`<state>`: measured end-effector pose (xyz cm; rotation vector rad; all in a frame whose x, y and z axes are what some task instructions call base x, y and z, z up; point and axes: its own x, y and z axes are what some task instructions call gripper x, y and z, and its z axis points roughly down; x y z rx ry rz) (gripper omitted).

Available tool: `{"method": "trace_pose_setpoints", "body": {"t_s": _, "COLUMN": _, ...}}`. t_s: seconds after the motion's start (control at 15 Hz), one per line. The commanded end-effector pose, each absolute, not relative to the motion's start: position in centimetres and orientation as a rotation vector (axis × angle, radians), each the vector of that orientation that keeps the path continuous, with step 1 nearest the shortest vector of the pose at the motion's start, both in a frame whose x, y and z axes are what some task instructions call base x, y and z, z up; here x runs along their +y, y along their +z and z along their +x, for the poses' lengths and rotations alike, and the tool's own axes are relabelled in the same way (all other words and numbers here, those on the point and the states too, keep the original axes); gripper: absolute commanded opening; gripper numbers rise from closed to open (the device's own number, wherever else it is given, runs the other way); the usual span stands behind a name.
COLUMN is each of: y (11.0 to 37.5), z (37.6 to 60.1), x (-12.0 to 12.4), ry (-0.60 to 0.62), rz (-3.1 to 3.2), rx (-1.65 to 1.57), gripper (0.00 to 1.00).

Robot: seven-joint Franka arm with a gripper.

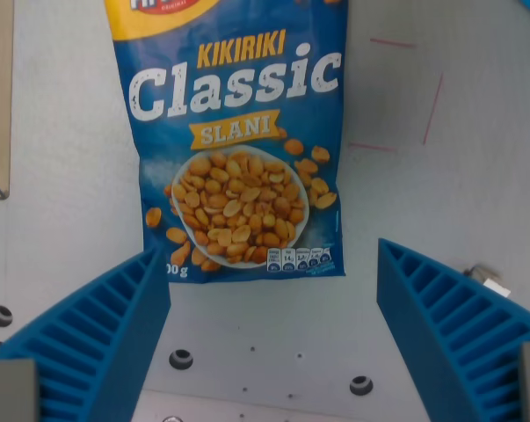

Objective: Rotate around base negative y

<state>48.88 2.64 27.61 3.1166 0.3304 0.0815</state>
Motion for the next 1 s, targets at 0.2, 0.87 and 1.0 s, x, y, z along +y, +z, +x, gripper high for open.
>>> {"method": "trace_pose_setpoints", "body": {"t_s": 0.2, "y": 27.63, "z": 47.73, "x": 2.55, "ry": 0.459, "rz": 3.055, "rx": 0.323, "gripper": 1.00}}
{"method": "trace_pose_setpoints", "body": {"t_s": 0.87, "y": 27.63, "z": 47.73, "x": 2.55, "ry": 0.658, "rz": 3.004, "rx": 0.318, "gripper": 1.00}}
{"method": "trace_pose_setpoints", "body": {"t_s": 1.0, "y": 27.63, "z": 47.73, "x": 2.55, "ry": 0.697, "rz": 2.993, "rx": 0.317, "gripper": 1.00}}
